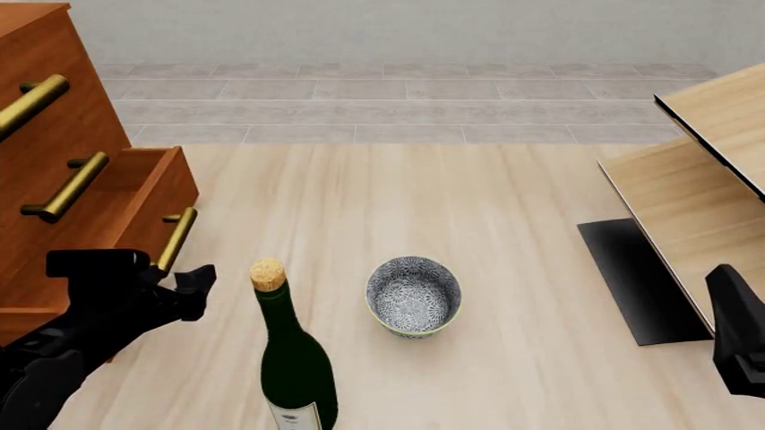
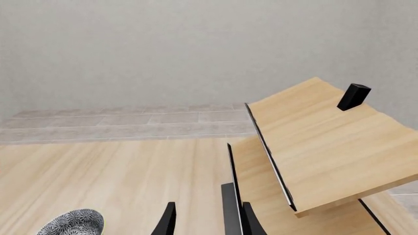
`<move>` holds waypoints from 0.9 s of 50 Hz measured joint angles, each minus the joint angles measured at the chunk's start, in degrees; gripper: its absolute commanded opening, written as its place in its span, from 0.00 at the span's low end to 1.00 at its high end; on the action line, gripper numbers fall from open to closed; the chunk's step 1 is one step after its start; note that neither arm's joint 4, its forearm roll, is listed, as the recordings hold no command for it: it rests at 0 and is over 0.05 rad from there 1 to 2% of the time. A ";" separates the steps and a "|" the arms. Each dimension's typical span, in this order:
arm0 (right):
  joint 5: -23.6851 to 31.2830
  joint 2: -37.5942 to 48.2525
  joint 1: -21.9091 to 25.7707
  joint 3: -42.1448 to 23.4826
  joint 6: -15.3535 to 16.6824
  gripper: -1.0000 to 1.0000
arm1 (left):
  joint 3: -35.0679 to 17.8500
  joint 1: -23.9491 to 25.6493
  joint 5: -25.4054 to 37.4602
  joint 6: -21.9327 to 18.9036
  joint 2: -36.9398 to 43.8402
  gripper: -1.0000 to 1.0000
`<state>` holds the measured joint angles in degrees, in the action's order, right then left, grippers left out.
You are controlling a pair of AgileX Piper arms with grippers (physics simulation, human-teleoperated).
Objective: Close the bottom drawer of the cabinet.
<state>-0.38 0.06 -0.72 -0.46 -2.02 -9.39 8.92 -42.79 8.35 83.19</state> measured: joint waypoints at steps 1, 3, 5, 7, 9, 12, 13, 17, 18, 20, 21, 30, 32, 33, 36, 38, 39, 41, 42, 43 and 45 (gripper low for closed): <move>0.02 0.00 0.00 -0.03 -0.01 1.00 | 0.00 -0.17 -0.06 -0.12 0.07 1.00; 0.07 0.00 -0.01 -0.08 -0.02 1.00 | 0.00 -0.50 -0.18 -0.34 0.23 1.00; 0.08 0.00 -0.01 -0.10 -0.03 1.00 | -0.01 -0.83 -0.26 -0.57 0.34 1.00; 0.07 0.00 -0.01 -0.10 -0.04 1.00 | -0.03 -1.17 -0.33 -0.77 0.46 1.00; 0.03 0.00 -0.01 -0.06 -0.05 1.00 | -0.05 -1.51 -0.43 -0.98 0.61 1.00; 0.00 0.00 -0.02 -0.03 -0.06 1.00 | -0.08 -1.99 -0.55 -1.30 0.79 1.00; -0.01 0.00 -0.02 -0.03 -0.07 1.00 | -0.09 -2.16 -0.62 -1.41 0.87 1.00; -0.05 0.00 0.00 0.02 -0.08 1.00 | -0.09 -2.78 -0.92 -1.88 1.18 1.00; -0.06 0.00 0.01 0.03 -0.07 1.00 | -0.09 -2.93 -0.98 -2.01 1.24 1.00; -0.07 0.00 0.02 0.04 -0.07 1.00 | -0.09 -3.21 -1.11 -2.23 1.36 1.00; -0.07 0.01 0.03 0.05 -0.07 1.00 | -0.09 -3.36 -1.19 -2.36 1.44 1.00; -0.11 0.01 0.05 0.09 -0.04 1.00 | -0.12 -4.57 -1.66 -3.62 2.03 1.00; -0.11 0.01 0.05 0.09 -0.04 1.00 | -0.13 -4.88 -1.75 -3.98 2.16 1.00; -0.11 0.01 0.05 0.10 -0.03 1.00 | -0.14 -5.03 -1.77 -4.19 2.23 1.00; -0.11 0.01 0.07 0.10 -0.02 1.00 | -0.15 -5.58 -1.97 -4.84 2.49 1.00; -0.10 0.01 0.09 0.10 0.00 1.00 | -0.17 -5.98 -2.09 -5.27 2.67 1.00; -0.10 0.01 0.10 0.10 0.00 1.00 | -0.18 -6.17 -2.11 -5.47 2.74 1.00; -0.10 0.01 0.11 0.11 0.01 1.00 | -0.21 -6.59 -2.19 -5.88 2.90 1.00; -0.11 0.01 0.12 0.12 0.01 1.00 | -0.23 -6.81 -2.25 -6.07 2.99 1.00; -0.12 0.01 0.14 0.13 0.02 1.00 | -0.24 -7.02 -2.32 -6.26 3.08 1.00; -0.13 0.01 0.17 0.15 0.03 1.00 | -0.26 -7.46 -2.50 -6.64 3.30 1.00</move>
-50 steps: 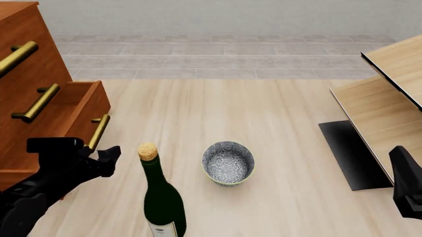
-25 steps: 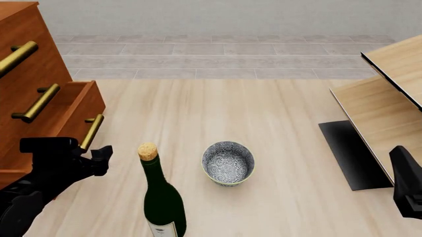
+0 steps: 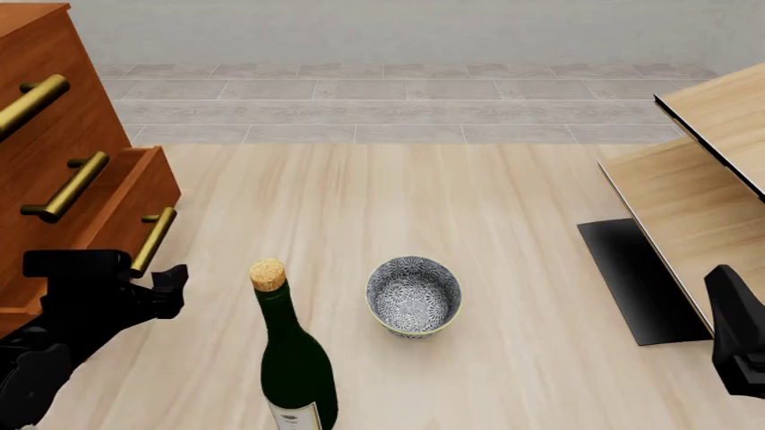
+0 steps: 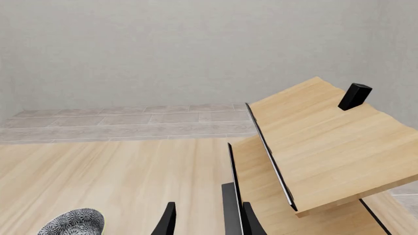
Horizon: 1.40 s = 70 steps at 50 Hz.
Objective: Close the bottom drawer of the cabinet.
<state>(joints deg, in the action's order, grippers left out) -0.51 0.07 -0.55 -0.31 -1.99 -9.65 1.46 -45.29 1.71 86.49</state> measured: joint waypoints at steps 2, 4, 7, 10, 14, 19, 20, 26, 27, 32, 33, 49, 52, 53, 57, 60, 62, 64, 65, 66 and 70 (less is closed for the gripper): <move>-0.01 0.00 0.03 0.01 0.02 1.00 | -0.02 -0.40 -0.17 -0.35 0.20 1.00; 0.00 0.00 0.05 0.02 0.03 1.00 | -0.05 -0.78 -0.29 -0.67 0.37 1.00; 0.02 0.01 0.07 0.01 0.05 1.00 | -0.10 -1.27 -0.39 -1.10 0.57 1.00; 0.06 0.01 0.09 -0.01 0.06 1.00 | -0.15 -1.72 -0.48 -1.47 0.76 1.00; 0.09 0.02 0.11 -0.04 0.08 1.00 | -0.24 -2.36 -0.59 -1.97 1.00 1.00; 0.09 0.02 0.12 -0.05 0.09 1.00 | -0.35 -3.16 -0.80 -2.54 1.34 1.00; 0.10 0.02 0.12 -0.06 0.09 1.00 | -0.37 -3.33 -0.85 -2.64 1.42 1.00; 0.11 0.02 0.08 -0.09 0.08 1.00 | -0.49 -4.51 -1.47 -3.21 2.01 1.00; 0.12 0.02 0.07 -0.09 0.07 1.00 | -0.50 -4.73 -1.67 -3.32 2.15 1.00; 0.11 0.02 0.05 -0.09 0.06 1.00 | -0.61 -5.75 -2.28 -3.76 2.71 1.00; 0.10 0.02 0.05 -0.08 0.06 1.00 | -0.63 -5.92 -2.38 -3.83 2.80 1.00; 0.05 0.01 0.01 -0.08 0.03 1.00 | -0.95 -7.56 -2.87 -4.77 3.57 1.00; 0.05 0.00 -0.01 -0.10 0.02 1.00 | -1.00 -7.74 -2.87 -4.90 3.64 1.00; 0.05 0.00 -0.02 -0.11 0.02 1.00 | -1.01 -7.81 -2.89 -4.95 3.67 1.00; 0.05 0.00 -0.05 -0.14 0.00 1.00 | -1.07 -8.14 -2.94 -5.21 3.78 1.00; 0.05 -0.01 -0.06 -0.16 -0.02 1.00 | -1.12 -8.44 -3.06 -5.43 3.94 1.00; 0.05 -0.01 -0.07 -0.18 -0.04 1.00 | -1.14 -8.63 -3.14 -5.59 4.04 1.00; 0.03 -0.01 -0.09 -0.18 -0.05 1.00 | -1.16 -8.83 -3.29 -5.81 4.18 1.00; 0.03 -0.01 -0.10 -0.19 -0.06 1.00 | -1.17 -8.95 -3.38 -5.94 4.27 1.00; 0.03 -0.02 -0.11 -0.19 -0.08 1.00 | -1.19 -9.07 -3.43 -6.07 4.34 1.00; 0.00 -0.02 -0.15 -0.20 -0.13 1.00 | -1.29 -9.51 -3.44 -6.53 4.47 1.00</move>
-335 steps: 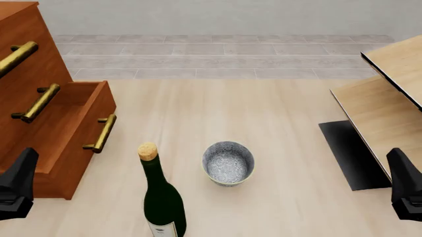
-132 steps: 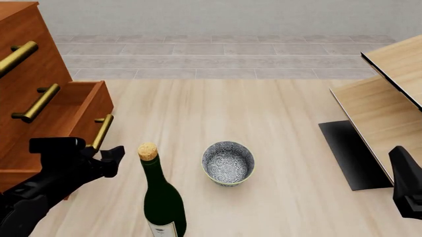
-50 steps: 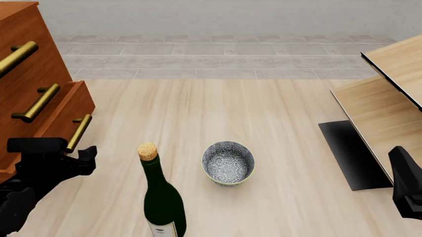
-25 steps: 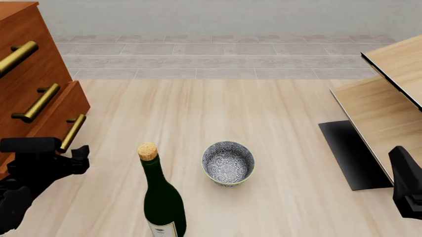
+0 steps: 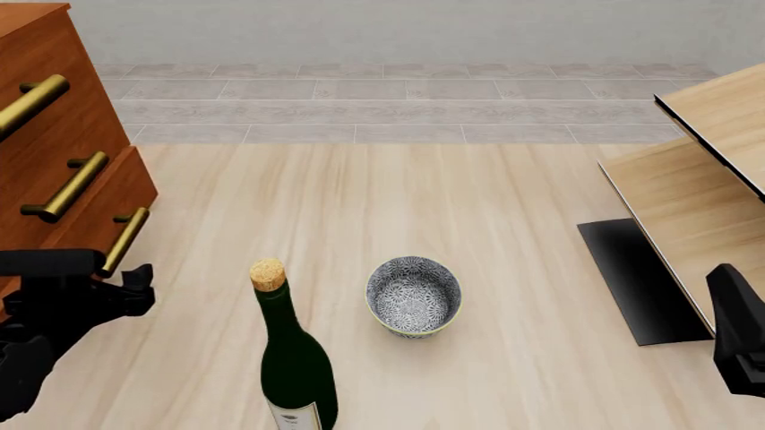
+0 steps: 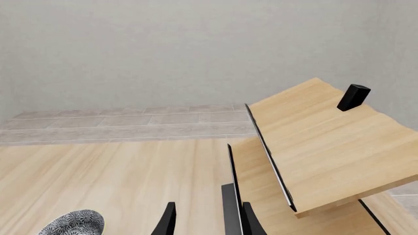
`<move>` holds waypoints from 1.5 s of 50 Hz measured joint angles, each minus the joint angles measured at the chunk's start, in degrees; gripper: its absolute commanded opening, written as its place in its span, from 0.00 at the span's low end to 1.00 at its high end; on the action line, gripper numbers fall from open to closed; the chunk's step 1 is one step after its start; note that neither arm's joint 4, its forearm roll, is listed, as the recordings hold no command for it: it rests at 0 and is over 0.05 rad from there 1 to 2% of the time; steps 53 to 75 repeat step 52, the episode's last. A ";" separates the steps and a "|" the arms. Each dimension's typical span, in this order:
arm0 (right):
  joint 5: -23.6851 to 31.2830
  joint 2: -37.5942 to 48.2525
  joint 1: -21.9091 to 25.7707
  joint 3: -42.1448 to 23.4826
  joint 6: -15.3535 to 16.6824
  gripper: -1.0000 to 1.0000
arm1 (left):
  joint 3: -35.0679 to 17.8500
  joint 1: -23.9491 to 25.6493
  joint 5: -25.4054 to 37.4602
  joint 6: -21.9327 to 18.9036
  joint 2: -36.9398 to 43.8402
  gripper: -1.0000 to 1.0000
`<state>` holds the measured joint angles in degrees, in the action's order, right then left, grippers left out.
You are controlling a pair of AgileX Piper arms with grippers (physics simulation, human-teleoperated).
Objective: Close the bottom drawer of the cabinet.
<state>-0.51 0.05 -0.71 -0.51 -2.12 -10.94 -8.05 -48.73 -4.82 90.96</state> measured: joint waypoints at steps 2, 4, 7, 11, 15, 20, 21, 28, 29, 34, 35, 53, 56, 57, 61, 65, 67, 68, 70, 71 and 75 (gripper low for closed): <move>-0.04 0.00 -0.02 0.03 -0.02 1.00 | -0.06 -0.23 0.09 -0.21 -0.01 1.00; -0.07 0.00 -0.03 0.05 -0.05 1.00 | -0.12 -0.47 0.20 -0.40 -0.05 1.00; -0.10 0.00 -0.04 0.06 -0.07 1.00 | -0.24 -0.83 0.23 -0.68 0.03 1.00; -0.14 0.00 -0.05 0.09 -0.10 1.00 | -0.39 -1.31 0.32 -1.00 0.09 1.00; -0.10 0.00 -0.05 0.05 -0.12 1.00 | -0.58 -1.89 0.23 -1.32 0.35 1.00; -0.10 0.00 -0.04 0.06 -0.12 1.00 | -0.88 -2.71 0.18 -1.71 0.71 1.00; -0.09 0.00 -0.04 0.06 -0.12 1.00 | -0.94 -2.87 0.18 -1.78 0.77 1.00; -0.05 0.00 -0.01 0.05 -0.06 1.00 | -1.25 -3.67 0.21 -2.27 1.12 1.00; -0.04 0.00 0.00 0.05 -0.05 1.00 | -1.24 -3.69 0.21 -2.34 1.13 1.00; 0.01 0.01 0.08 0.06 0.05 1.00 | -1.18 -3.78 0.20 -2.70 1.19 1.00; 0.02 0.01 0.09 0.07 0.07 1.00 | -1.16 -3.80 0.17 -2.76 1.22 1.00; 0.16 0.04 0.47 0.17 0.45 1.00 | -1.15 -3.91 0.59 -3.48 1.18 1.00; 0.16 0.04 0.47 0.17 0.45 1.00 | -1.15 -3.91 0.59 -3.48 1.18 1.00; 0.16 0.04 0.47 0.17 0.45 1.00 | -1.15 -3.91 0.59 -3.48 1.18 1.00; 0.16 0.04 0.47 0.17 0.45 1.00 | -1.15 -3.91 0.59 -3.48 1.18 1.00; 0.16 0.04 0.47 0.17 0.45 1.00 | -1.15 -3.91 0.59 -3.48 1.18 1.00; 0.16 0.04 0.47 0.17 0.45 1.00 | -1.15 -3.91 0.59 -3.48 1.18 1.00; 0.16 0.04 0.47 0.17 0.45 1.00 | -1.15 -3.91 0.59 -3.48 1.18 1.00; 0.16 0.04 0.47 0.17 0.45 1.00 | -1.15 -3.91 0.59 -3.48 1.18 1.00; 0.16 0.04 0.47 0.17 0.45 1.00 | -1.15 -3.91 0.59 -3.48 1.18 1.00; 0.16 0.04 0.47 0.17 0.45 1.00 | -1.15 -3.91 0.59 -3.48 1.18 1.00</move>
